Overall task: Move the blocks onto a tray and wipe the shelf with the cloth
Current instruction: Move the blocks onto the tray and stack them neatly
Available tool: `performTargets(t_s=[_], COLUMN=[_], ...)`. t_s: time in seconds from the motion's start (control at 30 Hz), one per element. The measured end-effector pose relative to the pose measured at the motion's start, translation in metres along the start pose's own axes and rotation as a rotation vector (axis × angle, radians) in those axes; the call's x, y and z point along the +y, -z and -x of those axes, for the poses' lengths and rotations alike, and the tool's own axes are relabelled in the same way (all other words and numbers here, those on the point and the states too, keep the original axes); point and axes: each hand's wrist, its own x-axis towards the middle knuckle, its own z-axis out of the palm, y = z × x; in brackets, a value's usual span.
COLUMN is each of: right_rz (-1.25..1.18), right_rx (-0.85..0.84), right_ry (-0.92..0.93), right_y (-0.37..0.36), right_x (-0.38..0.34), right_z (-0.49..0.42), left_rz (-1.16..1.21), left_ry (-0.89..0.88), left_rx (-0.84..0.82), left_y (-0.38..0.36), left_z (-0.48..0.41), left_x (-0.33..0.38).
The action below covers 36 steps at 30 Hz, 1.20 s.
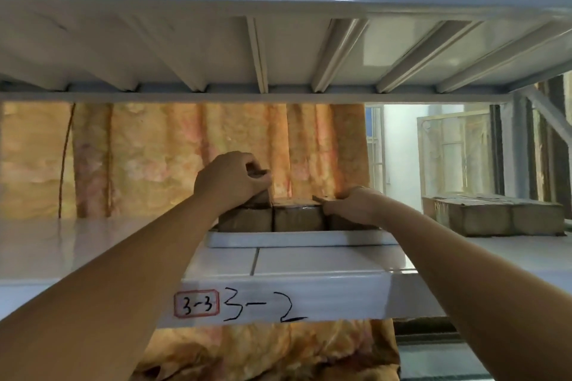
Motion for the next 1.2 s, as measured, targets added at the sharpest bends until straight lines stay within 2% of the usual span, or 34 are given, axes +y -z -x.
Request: performTargets(t_s=[0.1,0.23,0.4,0.77,0.9,1.0,1.2], right_rz=[0.020,-0.144,-0.015,0.172,0.140,0.084,0.027], right_rx=[-0.028,-0.130,0.022,0.084,0.063,0.113,0.190], right_ry=[0.053,0.013,0.005,0.092,0.080,0.094,0.103], right_y=[0.001,0.009,0.006,-0.003,-0.006,-0.008,-0.011], right_x=[-0.001,-0.003,-0.006,-0.009,-0.007,-0.004,0.001], right_z=[-0.002,-0.010,-0.031,-0.041,-0.041,-0.033,-0.027], left_rz=[-0.100,-0.158,-0.210,-0.153,-0.157,-0.143,-0.307], left_ry=[-0.043,-0.044,-0.070,-0.129,-0.142,-0.120,-0.161], left_rx=[-0.056,-0.072,0.001,0.126,0.166,0.189,0.239], left_y=[0.000,0.002,-0.006,-0.024,-0.026,-0.025,-0.022], left_z=[-0.002,0.000,0.012,0.020,0.023,0.025,0.029], left_x=[0.004,0.006,0.003,0.001,0.000,0.001,0.004])
